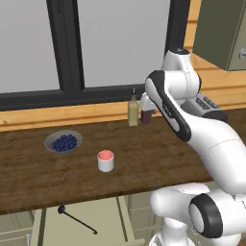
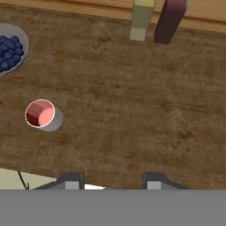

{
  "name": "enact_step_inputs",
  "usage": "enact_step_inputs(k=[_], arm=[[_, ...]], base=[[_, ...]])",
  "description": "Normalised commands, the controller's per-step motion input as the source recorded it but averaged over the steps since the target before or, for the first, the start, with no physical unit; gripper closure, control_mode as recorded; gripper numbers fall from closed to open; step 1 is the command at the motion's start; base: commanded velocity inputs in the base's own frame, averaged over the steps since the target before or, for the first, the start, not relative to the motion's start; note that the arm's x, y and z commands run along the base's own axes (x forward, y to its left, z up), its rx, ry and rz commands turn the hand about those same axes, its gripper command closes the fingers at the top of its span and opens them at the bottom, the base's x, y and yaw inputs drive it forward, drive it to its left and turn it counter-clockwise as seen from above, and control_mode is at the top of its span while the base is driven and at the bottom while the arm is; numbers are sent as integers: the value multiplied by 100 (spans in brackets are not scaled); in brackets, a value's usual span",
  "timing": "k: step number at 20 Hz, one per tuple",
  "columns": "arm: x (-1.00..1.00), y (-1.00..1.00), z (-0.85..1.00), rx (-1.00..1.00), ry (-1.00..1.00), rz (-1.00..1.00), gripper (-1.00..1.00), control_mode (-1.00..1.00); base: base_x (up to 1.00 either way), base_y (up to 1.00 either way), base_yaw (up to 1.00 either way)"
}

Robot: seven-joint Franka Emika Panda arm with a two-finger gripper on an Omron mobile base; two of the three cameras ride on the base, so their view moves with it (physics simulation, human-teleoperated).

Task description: Pick the ladle from the drawer and place it on the counter.

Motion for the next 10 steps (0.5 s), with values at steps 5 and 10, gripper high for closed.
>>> enact_step_inputs(k=[5,10], arm=[[-56,9,-5,1,-7,1,-100,-100],[-100,58,-47,4,0,1,-100,-100]], base=[[0,0,0],[0,0,0]])
